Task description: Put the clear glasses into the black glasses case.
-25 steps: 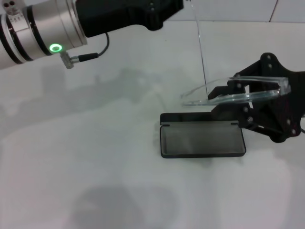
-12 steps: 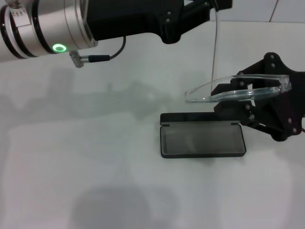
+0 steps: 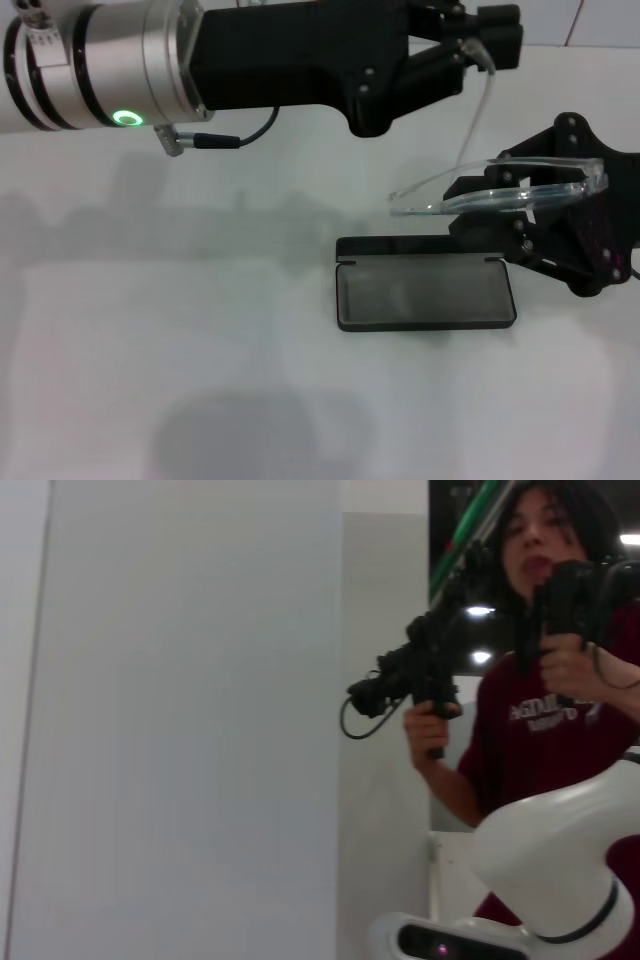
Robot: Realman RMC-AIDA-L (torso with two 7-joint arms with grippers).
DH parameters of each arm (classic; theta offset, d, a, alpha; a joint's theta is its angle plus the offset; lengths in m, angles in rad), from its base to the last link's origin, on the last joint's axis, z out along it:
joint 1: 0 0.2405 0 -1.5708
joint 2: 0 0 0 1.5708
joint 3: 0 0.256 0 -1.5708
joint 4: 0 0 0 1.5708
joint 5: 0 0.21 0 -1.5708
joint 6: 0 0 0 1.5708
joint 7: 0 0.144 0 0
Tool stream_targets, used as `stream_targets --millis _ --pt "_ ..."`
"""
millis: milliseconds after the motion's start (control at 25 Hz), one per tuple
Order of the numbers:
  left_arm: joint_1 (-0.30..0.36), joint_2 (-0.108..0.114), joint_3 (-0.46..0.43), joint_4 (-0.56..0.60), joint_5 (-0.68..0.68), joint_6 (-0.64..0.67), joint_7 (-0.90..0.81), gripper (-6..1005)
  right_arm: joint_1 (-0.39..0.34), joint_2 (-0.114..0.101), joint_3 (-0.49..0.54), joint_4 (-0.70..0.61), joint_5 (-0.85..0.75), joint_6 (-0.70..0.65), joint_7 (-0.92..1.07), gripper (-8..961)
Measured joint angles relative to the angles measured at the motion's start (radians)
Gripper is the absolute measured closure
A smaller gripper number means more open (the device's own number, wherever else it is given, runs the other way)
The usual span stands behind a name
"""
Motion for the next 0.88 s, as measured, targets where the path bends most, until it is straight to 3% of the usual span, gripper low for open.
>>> stream_targets --millis 400,880 --pt "0.008 0.001 -0.022 -0.008 0.009 -0.05 -0.004 887 -0.012 0.001 -0.001 -0.009 0.0 -0.001 0.002 824" --pt "-0.007 0.011 0.016 0.004 0.031 0.045 -0.013 887 -0.018 0.002 -0.001 -0.01 0.0 -0.002 0.01 822"
